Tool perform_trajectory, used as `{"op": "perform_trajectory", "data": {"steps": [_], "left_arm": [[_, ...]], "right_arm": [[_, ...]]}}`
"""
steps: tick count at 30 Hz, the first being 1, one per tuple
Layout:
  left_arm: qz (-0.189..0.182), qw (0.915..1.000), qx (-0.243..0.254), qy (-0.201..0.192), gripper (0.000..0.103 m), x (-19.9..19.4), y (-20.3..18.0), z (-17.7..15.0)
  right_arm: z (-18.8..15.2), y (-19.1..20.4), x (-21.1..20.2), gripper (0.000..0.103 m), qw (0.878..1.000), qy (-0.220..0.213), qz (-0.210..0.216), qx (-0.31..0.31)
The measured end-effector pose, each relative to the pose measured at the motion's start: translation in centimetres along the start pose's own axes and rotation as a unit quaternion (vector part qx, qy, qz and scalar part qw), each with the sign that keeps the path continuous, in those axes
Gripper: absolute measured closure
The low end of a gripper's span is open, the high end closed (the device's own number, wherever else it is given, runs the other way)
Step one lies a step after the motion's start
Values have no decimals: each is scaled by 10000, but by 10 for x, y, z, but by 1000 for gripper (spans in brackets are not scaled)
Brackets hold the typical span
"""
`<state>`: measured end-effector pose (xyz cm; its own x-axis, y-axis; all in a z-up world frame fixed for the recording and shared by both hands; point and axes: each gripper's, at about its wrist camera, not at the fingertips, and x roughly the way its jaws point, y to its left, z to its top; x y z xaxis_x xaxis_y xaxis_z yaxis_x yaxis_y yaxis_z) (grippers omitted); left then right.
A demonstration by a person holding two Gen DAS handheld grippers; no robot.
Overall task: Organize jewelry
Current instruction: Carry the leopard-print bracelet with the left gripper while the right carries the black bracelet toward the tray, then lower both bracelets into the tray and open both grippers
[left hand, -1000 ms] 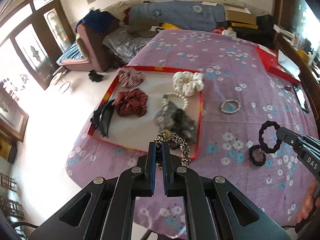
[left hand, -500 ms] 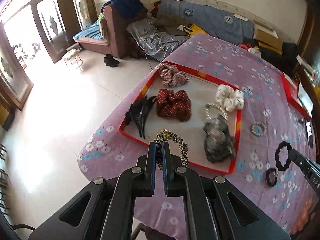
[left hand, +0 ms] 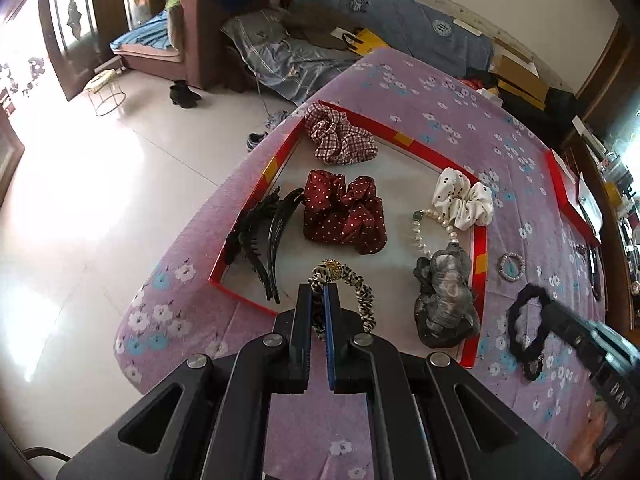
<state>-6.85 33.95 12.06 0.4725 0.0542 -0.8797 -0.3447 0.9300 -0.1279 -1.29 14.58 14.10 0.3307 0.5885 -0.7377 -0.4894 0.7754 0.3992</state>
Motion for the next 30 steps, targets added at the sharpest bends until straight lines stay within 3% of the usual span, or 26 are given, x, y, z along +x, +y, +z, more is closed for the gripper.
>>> {"op": "perform_trajectory", "data": {"steps": [7, 23, 30], "left_arm": [[-163, 9997, 165, 100, 98, 20, 11, 11], [-267, 9957, 739, 488, 98, 75, 12, 26], [-265, 9934, 886, 674, 98, 87, 13, 20]], "right_arm": [[-7, 27, 48, 95, 9991, 400, 157, -52], [2, 19, 114, 95, 9962, 623, -563, 243], [1, 18, 125, 95, 9949, 759, -557, 365]]}}
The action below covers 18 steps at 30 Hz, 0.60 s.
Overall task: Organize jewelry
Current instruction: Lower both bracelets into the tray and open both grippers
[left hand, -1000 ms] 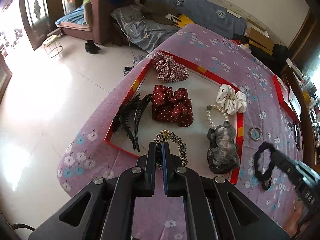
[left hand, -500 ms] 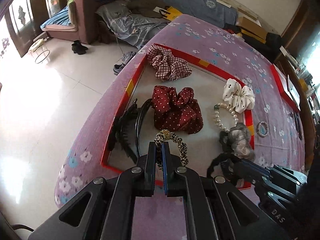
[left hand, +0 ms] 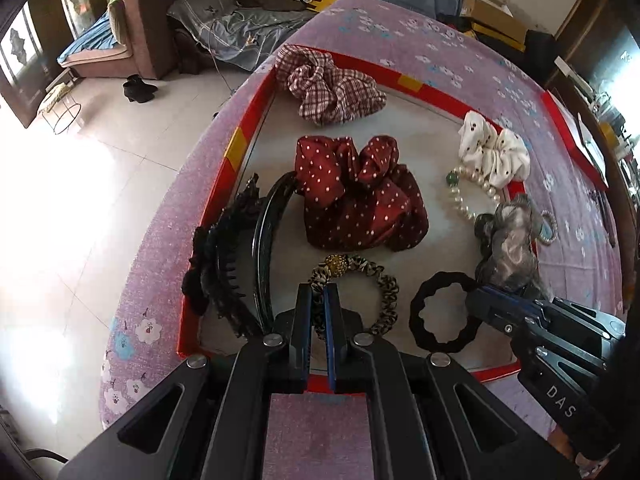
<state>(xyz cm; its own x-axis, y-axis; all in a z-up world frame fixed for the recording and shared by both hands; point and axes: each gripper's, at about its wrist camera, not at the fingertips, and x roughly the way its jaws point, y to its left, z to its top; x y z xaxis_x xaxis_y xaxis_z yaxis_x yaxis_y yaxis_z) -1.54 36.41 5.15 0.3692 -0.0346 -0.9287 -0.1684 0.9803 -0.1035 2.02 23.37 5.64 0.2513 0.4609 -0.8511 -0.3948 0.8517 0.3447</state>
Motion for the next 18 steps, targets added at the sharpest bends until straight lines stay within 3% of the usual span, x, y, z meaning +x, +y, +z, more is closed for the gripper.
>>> {"op": "perform_trajectory", "data": {"steps": [18], "left_arm": [[77, 9998, 201, -10, 97, -3, 2, -6]], "right_arm": [[-10, 8, 13, 94, 9997, 146, -158, 154]]}}
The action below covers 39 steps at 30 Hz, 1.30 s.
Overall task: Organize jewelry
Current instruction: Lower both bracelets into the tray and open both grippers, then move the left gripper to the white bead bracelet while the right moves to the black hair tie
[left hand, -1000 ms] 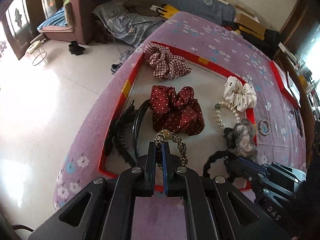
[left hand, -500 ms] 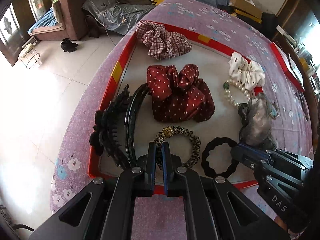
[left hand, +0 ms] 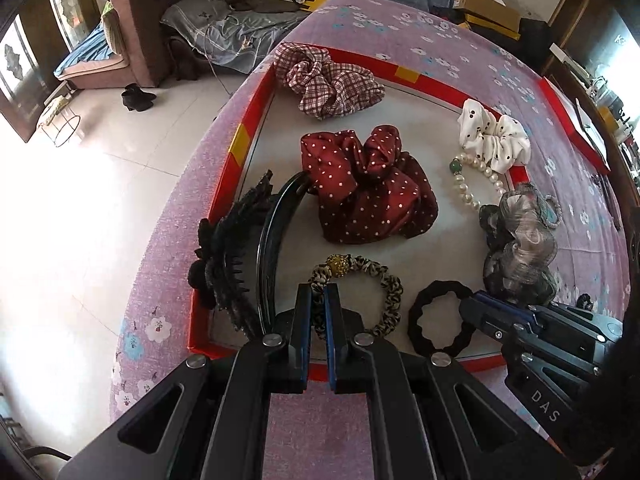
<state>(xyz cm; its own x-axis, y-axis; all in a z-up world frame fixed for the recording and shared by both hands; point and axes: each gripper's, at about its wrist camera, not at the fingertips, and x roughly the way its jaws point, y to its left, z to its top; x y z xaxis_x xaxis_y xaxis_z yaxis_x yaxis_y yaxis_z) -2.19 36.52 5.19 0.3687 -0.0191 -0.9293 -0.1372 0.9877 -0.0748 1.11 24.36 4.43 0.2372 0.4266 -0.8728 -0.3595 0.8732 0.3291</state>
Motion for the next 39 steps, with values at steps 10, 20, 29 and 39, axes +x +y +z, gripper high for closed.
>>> {"op": "perform_trajectory", "data": {"steps": [10, 20, 29, 39], "left_arm": [[-16, 9999, 50, -130, 95, -11, -4, -1], [200, 9990, 126, -387, 78, -34, -15, 1], [750, 9946, -11, -716, 74, -66, -29, -7], [1063, 9895, -86, -979, 73, -90, -63, -14]], "right_arm": [[-4, 2, -9, 94, 9999, -87, 58, 20], [-16, 2, -34, 77, 9995, -247, 53, -170], [-39, -13, -71, 76, 9978, -386, 319, -445], [-62, -58, -117, 76, 9966, -662, 361, -325]]}}
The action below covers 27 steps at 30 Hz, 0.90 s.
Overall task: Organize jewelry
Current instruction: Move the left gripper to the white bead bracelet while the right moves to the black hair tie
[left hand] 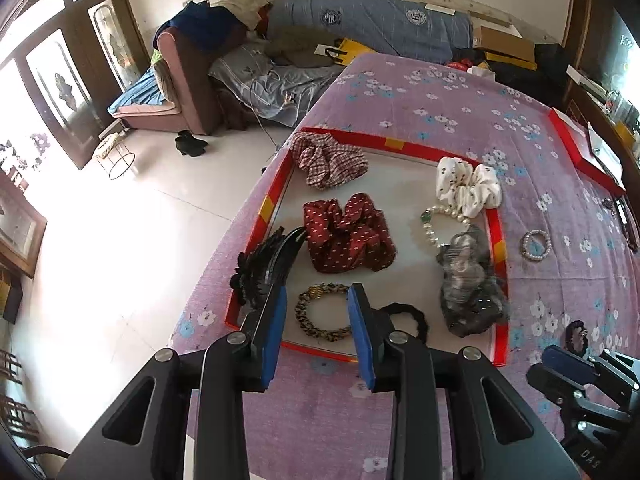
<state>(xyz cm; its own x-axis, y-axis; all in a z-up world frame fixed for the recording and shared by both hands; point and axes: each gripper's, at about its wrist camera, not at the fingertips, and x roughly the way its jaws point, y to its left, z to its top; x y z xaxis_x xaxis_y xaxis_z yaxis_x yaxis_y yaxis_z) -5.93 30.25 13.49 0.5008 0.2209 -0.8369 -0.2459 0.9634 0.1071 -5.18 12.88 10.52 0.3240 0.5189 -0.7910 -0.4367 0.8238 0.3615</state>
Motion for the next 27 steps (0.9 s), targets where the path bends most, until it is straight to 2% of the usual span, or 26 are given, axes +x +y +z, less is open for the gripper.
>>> {"op": "perform_trajectory", "data": {"steps": [13, 17, 21, 27], "left_arm": [[119, 9995, 101, -276, 63, -32, -47, -6], [142, 9993, 108, -317, 63, -40, -55, -3], [261, 9984, 193, -474, 62, -51, -66, 2], [114, 9980, 278, -560, 59, -56, -87, 15]], "right_arm": [[-27, -85, -50, 75, 9963, -307, -315, 733], [-37, -115, -60, 69, 9931, -398, -588, 930], [-46, -146, -69, 69, 9888, -438, -741, 1219], [-58, -181, -80, 69, 9822, -512, -918, 1558]]}}
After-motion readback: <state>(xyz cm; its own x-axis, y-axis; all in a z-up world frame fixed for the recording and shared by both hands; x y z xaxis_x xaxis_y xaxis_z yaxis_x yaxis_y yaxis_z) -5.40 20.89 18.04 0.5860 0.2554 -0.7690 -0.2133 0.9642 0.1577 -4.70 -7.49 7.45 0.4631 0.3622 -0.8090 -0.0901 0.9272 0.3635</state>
